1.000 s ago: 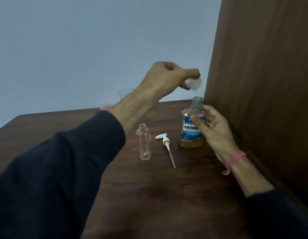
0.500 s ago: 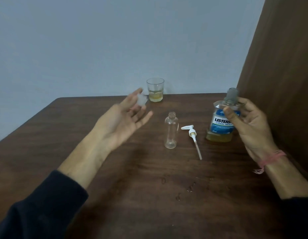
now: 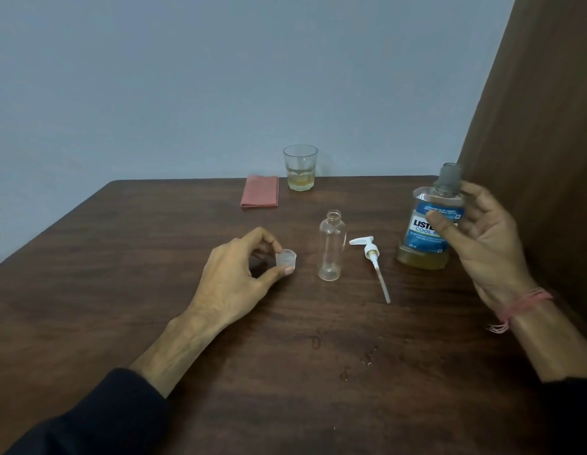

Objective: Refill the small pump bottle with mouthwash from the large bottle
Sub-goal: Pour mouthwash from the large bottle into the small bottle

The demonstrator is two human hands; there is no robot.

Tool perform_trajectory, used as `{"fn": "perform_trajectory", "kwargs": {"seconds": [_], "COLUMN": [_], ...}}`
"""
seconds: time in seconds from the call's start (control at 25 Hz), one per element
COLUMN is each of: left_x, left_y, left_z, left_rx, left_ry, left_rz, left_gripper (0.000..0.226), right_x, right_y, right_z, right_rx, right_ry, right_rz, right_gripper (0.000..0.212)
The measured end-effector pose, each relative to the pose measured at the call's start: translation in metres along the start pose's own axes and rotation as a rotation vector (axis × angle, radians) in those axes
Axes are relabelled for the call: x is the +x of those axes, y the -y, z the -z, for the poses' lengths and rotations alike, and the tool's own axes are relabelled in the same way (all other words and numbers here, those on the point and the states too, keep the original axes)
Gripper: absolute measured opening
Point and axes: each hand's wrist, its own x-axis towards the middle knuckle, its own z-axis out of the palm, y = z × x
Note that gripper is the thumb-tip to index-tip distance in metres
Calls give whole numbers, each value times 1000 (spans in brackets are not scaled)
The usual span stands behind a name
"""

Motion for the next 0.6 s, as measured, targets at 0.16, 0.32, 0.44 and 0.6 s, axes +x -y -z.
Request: {"fn": "perform_trajectory", "kwargs": {"seconds": [0.16, 0.32, 0.44, 0.6], "left_x": [1, -1, 5, 15], "left_y": [-2, -20, -50, -65], "left_z": [-1, -5, -17, -34], "left_rx": [66, -22, -338, -568], "left_ry": [-5, -59, -73, -61], "left_rz": [13, -47, -73, -53], "left_gripper": [48, 77, 77, 59], "right_x": [-4, -7, -5, 2], "right_y": [10, 18, 27, 36], "right_z": [-8, -16, -23, -44], "right_rx": [3, -84, -213, -403], "right_ry": [-13, 1, 47, 141], "right_rz": [21, 72, 153, 280], "right_gripper": [62, 63, 65, 64]}}
